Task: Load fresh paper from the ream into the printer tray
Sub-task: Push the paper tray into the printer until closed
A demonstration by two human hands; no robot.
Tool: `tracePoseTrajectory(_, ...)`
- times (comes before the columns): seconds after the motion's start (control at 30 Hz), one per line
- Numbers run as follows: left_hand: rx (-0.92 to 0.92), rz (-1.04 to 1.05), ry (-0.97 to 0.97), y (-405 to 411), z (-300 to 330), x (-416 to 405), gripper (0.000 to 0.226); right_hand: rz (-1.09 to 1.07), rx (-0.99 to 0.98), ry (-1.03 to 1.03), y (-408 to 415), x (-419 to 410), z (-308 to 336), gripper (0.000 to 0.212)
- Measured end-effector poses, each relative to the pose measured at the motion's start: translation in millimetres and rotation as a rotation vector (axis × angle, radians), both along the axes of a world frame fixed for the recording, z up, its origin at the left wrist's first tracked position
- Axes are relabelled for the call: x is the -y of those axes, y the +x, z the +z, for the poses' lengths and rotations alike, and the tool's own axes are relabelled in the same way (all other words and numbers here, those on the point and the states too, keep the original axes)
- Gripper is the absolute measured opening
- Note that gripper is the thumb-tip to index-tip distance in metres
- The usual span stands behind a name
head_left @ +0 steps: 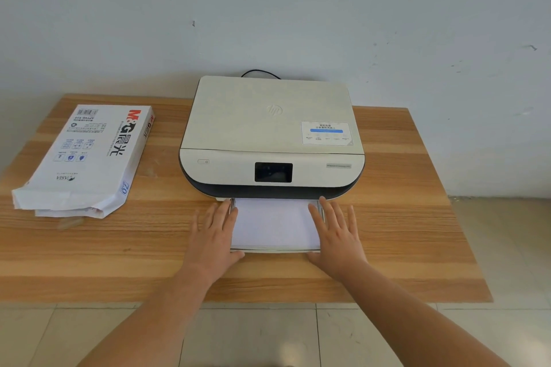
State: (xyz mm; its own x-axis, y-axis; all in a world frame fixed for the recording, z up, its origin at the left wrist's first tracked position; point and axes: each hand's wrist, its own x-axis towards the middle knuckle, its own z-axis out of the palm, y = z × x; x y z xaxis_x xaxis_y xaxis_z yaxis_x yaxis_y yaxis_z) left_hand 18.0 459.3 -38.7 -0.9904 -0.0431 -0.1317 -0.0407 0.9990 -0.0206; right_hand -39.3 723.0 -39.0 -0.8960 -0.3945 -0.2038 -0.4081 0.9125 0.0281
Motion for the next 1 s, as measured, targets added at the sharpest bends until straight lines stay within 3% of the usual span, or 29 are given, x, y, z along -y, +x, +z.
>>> tracePoseTrajectory(1.0,-0.102,-0.024,-0.154,-66,-5,15,0.106,-0.011,-0.172,0.070,-66,17,0,0.119)
